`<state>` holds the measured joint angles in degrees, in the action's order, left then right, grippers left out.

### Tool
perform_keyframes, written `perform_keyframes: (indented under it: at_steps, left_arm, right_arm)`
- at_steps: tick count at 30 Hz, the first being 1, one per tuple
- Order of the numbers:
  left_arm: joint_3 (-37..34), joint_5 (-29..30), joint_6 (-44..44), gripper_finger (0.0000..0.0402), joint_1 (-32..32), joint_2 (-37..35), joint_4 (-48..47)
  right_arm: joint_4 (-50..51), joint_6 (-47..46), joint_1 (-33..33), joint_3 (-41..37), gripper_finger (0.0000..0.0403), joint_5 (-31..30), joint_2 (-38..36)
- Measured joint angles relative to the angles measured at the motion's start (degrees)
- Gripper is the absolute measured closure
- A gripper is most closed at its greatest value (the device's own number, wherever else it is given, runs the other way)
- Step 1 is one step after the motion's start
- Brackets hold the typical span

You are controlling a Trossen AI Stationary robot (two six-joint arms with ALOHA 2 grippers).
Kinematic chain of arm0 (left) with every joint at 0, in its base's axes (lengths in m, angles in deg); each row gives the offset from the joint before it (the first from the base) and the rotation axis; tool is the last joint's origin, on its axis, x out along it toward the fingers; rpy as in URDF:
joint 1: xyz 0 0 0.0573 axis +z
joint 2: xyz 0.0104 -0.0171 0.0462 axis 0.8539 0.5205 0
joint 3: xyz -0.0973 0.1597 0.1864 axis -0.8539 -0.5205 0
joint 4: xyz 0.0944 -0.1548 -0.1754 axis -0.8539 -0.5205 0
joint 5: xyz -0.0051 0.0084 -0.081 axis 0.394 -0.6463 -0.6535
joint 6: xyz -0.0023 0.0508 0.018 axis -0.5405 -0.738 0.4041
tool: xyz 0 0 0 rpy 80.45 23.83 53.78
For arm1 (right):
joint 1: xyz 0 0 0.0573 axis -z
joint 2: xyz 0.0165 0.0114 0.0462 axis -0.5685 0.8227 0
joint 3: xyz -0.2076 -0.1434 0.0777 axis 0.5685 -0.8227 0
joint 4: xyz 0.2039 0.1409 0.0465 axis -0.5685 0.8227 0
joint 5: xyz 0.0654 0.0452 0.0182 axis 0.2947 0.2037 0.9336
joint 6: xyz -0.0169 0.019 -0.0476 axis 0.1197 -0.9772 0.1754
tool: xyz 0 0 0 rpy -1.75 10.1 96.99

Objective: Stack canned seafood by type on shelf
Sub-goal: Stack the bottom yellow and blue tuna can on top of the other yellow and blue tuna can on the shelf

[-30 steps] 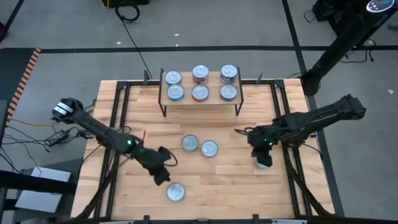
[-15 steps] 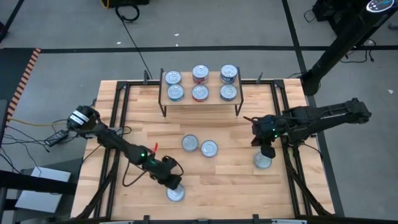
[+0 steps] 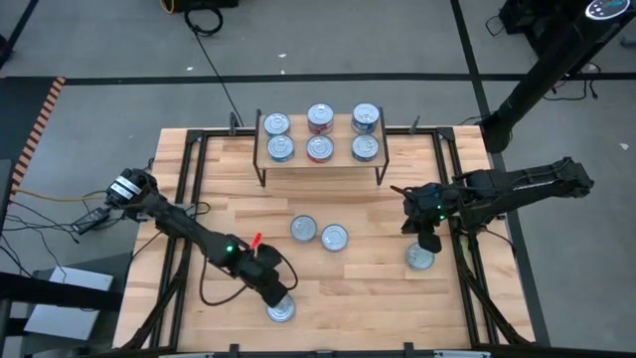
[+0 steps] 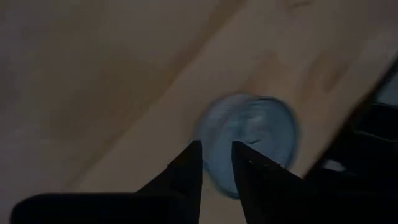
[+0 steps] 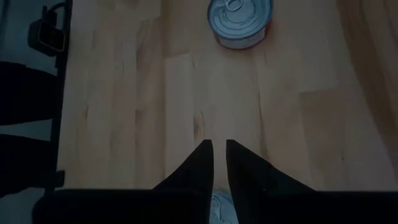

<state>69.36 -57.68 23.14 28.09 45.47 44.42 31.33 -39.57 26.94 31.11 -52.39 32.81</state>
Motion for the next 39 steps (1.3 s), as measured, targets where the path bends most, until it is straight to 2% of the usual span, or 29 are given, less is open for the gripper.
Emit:
perform_keyframes:
  at_steps: [4,11,22,28,32,36,39]
  left_arm:
    - [0.2,-1.1,-2.7,0.0311,0.0,0.0,-0.8]
    - [0.3,-3.8,-4.6,0.0311,0.0,0.8,4.3]
    - [0.2,-8.2,-4.1,0.0311,-0.3,6.7,3.3]
    - [0.3,-9.0,-2.9,0.0313,-0.3,7.5,3.9]
    - [0.3,-10.4,-3.1,0.0333,-0.3,7.5,4.7]
    - [0.2,-11.9,-3.3,0.0386,-0.3,7.6,6.3]
    - [0.2,-13.8,-3.3,0.0396,-0.2,7.6,7.5]
  right_arm:
    - [-0.6,1.0,0.0,0.0,0.0350,-1.3,0.0]
    - [-0.7,1.5,0.0,0.0,0.0350,-2.3,0.0]
    - [-1.5,3.0,0.0,0.0,0.0355,-3.8,0.0]
    - [-1.6,3.5,0.0,0.0,0.0354,-3.8,0.0]
    - [-1.6,4.3,0.0,0.0,0.0358,-4.0,0.0]
    - [-1.8,4.5,0.0,0.0,0.0361,-4.6,0.0]
    - [-2.6,4.5,0.0,0.0,0.0362,-4.7,0.0]
